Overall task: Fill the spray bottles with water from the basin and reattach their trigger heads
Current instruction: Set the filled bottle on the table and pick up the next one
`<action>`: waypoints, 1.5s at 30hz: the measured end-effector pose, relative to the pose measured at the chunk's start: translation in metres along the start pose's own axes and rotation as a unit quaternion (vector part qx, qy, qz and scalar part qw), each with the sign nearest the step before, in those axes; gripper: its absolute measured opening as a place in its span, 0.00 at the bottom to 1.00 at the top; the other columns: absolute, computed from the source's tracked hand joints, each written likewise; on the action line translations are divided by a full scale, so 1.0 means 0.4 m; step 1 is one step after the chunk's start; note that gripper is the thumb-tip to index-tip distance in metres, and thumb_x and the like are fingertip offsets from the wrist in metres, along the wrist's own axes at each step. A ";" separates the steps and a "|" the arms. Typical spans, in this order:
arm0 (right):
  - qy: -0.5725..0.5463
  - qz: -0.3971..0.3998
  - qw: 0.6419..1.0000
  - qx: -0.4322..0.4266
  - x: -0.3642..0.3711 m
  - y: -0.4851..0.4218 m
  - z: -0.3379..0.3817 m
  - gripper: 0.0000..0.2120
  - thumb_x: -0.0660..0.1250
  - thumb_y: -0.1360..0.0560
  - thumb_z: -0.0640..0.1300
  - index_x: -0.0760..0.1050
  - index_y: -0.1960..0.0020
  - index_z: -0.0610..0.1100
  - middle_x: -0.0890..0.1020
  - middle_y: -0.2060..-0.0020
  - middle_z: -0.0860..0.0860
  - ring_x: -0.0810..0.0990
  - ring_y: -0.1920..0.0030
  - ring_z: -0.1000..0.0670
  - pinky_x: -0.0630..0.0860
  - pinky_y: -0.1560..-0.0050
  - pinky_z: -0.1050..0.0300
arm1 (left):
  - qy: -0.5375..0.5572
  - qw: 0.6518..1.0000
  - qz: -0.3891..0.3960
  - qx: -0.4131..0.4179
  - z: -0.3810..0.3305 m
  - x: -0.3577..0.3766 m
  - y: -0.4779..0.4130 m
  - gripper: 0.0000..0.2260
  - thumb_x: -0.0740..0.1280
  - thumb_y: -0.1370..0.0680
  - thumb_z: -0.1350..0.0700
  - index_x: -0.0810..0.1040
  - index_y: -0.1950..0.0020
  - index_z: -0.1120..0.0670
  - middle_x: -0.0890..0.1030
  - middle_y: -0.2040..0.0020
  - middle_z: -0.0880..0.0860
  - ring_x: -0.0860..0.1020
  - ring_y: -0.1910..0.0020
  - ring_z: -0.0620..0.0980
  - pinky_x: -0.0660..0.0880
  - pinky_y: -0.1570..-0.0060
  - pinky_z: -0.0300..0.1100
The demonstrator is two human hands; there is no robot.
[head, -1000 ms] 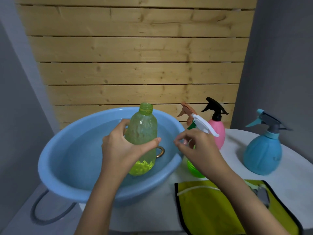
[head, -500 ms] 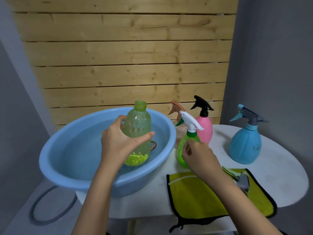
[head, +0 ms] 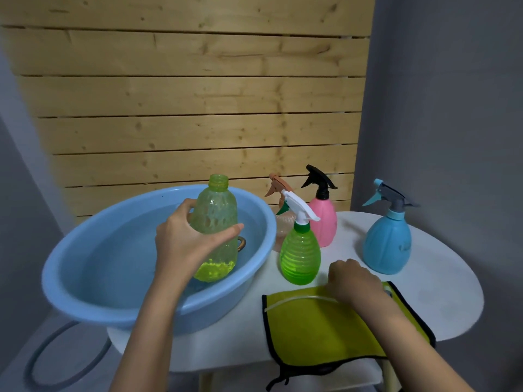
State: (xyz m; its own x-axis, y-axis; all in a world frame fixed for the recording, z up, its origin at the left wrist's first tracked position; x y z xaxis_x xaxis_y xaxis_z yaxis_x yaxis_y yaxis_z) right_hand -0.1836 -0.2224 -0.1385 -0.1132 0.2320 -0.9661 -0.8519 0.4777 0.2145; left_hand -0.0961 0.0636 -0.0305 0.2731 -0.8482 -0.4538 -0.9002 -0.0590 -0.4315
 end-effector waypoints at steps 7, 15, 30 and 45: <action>0.028 0.043 0.997 0.050 0.014 0.013 -0.064 0.12 0.57 0.22 0.43 0.69 0.39 0.43 0.70 0.37 0.44 0.72 0.36 0.43 0.71 0.41 0.52 | -0.003 1.000 -0.001 -0.006 0.008 -0.001 -0.001 0.32 0.72 0.51 0.30 0.73 0.52 0.43 0.80 0.54 0.46 0.76 0.47 0.54 0.75 0.47 0.50; -0.022 0.068 0.996 0.051 0.029 0.019 -0.057 0.17 0.54 0.21 0.40 0.68 0.33 0.39 0.70 0.37 0.43 0.76 0.38 0.42 0.74 0.41 0.54 | -0.001 1.000 -0.004 -0.007 0.012 -0.001 -0.001 0.34 0.72 0.52 0.29 0.75 0.51 0.44 0.80 0.55 0.46 0.77 0.48 0.53 0.77 0.48 0.51; 0.023 -0.084 0.994 0.063 -0.045 0.020 -0.066 0.16 0.56 0.21 0.33 0.68 0.34 0.38 0.68 0.38 0.43 0.74 0.38 0.43 0.72 0.43 0.55 | -0.002 1.000 -0.002 -0.005 0.015 0.003 0.000 0.34 0.73 0.52 0.29 0.76 0.51 0.44 0.80 0.55 0.45 0.77 0.48 0.52 0.76 0.48 0.50; -0.057 -0.193 0.978 0.061 -0.076 0.011 -0.068 0.13 0.59 0.22 0.34 0.62 0.39 0.36 0.65 0.35 0.30 0.75 0.45 0.37 0.68 0.55 0.53 | 0.005 1.000 -0.001 -0.009 0.014 0.002 0.003 0.33 0.75 0.51 0.31 0.76 0.51 0.44 0.81 0.56 0.45 0.77 0.49 0.52 0.76 0.51 0.46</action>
State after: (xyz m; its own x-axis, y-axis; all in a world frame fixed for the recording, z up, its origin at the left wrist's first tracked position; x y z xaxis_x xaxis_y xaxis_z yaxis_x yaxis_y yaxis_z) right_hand -0.1978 -0.2505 -0.1120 0.2696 0.1043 -0.9573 -0.7514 0.6445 -0.1414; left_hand -0.0948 0.0657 -0.0357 0.2722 -0.8535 -0.4444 -0.9055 -0.0710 -0.4183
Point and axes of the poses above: each hand's wrist, its own y-axis away from the middle knuckle, its own x-axis out of the palm, z = x × y, the point moved 9 cm from there along -y, towards the middle knuckle
